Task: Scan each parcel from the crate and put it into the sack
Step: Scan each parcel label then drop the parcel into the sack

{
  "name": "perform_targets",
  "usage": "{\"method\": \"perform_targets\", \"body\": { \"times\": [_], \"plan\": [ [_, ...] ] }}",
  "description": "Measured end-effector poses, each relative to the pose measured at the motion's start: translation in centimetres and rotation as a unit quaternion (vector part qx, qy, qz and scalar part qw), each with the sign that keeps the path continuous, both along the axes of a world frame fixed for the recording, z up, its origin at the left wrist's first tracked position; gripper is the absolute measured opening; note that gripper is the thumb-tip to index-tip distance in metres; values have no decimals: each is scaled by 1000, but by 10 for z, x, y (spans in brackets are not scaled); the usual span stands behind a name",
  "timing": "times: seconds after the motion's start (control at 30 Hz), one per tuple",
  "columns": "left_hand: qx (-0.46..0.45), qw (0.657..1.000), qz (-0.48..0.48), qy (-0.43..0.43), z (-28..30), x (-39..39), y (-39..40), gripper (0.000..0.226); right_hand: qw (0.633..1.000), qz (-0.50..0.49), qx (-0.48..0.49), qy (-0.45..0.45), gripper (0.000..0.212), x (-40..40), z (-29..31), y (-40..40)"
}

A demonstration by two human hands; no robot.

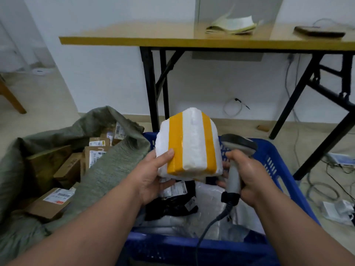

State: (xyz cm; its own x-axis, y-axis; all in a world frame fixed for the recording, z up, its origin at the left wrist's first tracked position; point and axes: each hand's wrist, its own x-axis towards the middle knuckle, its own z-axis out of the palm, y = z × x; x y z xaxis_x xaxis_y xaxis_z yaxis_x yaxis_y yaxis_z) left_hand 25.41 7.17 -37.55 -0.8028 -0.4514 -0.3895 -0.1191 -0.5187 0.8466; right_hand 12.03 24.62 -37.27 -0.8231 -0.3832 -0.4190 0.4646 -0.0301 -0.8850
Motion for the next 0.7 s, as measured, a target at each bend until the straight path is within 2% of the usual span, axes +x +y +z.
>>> {"method": "perform_targets", "body": {
  "times": [0.07, 0.2, 0.3, 0.47, 0.57, 0.7],
  "plan": [
    [14, 1000, 3, 21, 3, 6, 0, 59, 1000, 11, 4, 8, 10, 5, 3, 4],
    [65, 996, -48, 32, 1, 15, 3, 78, 999, 18, 37, 32, 14, 10, 3, 7],
    [39, 995, -85, 40, 3, 15, 5, 84, 998, 18, 52, 36, 25, 8, 0, 7],
    [20, 988, -138, 72, 0, 10, 3, 100, 997, 35, 58, 36, 26, 3, -2, 2],
    [67, 984, -125, 109, -2, 7, -5, 112, 996, 49, 67, 45, 28, 0, -2, 0],
    [116, 980, -123, 104, -1, 5, -16, 111, 993, 64, 79, 60, 30, -3, -3, -5]
  ]
}}
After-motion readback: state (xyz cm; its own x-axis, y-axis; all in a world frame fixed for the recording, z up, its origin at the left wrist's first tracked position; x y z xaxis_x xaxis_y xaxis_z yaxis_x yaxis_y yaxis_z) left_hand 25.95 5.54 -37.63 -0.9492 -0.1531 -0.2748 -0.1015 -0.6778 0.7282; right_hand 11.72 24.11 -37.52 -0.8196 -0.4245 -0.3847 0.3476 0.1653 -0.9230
